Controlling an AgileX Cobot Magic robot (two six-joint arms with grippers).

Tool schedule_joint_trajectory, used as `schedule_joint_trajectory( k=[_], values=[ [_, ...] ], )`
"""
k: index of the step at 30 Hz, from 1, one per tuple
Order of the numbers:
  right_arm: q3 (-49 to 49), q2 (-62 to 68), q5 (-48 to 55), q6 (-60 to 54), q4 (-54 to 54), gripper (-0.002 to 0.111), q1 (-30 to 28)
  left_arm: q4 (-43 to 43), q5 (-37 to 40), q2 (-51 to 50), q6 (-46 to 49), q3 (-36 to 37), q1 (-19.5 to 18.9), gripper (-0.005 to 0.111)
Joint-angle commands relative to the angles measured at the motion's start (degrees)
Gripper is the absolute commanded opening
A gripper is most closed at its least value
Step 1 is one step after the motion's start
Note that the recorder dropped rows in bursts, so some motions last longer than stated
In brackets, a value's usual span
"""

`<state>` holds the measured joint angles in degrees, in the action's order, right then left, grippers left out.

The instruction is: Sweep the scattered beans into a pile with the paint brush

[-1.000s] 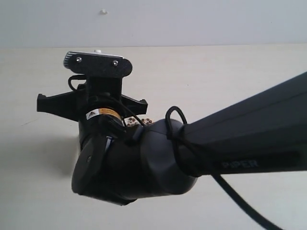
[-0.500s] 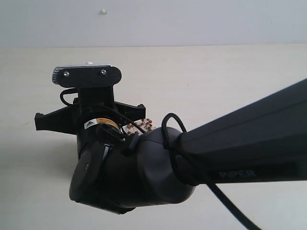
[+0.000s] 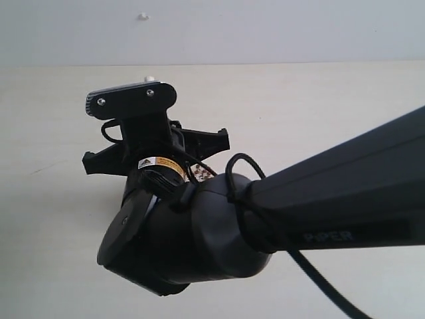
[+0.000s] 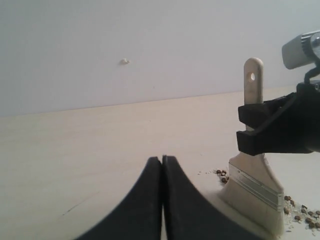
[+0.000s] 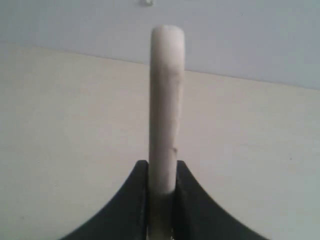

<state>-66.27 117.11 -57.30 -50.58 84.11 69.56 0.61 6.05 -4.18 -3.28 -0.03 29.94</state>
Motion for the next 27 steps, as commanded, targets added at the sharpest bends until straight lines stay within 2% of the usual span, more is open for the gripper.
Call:
schedule_joint_trajectory(
  k=[1, 10, 19, 24, 27],
  values=[
    [0.17, 0.24, -1.46, -1.11, -3.21, 0.000, -0.39, 0.51, -0.11, 0.19, -0.13, 0.03, -0.14, 0.000],
    [0.17, -1.12, 1.93, 3.49, -10.18, 0.000, -0.28, 0.51, -0.11, 0.19, -0.13, 0.03, -0.14, 0.000],
    [0.17, -0.87, 2.42, 23.04, -16.02, 0.000, -5.21, 0.51, -0.11, 0.19, -0.13, 0.03, -0.14, 0.000],
    [0.06, 2.28, 2.42, 39.16, -18.14, 0.000, -9.47, 0.51, -0.11, 0.19, -0.13, 0.03, -0.14, 0.000],
    [-0.90, 4.79, 2.42, 42.19, -18.69, 0.000, -10.95, 0.51, -0.11, 0.19, -0.13, 0.03, -0.14, 0.000]
  ],
)
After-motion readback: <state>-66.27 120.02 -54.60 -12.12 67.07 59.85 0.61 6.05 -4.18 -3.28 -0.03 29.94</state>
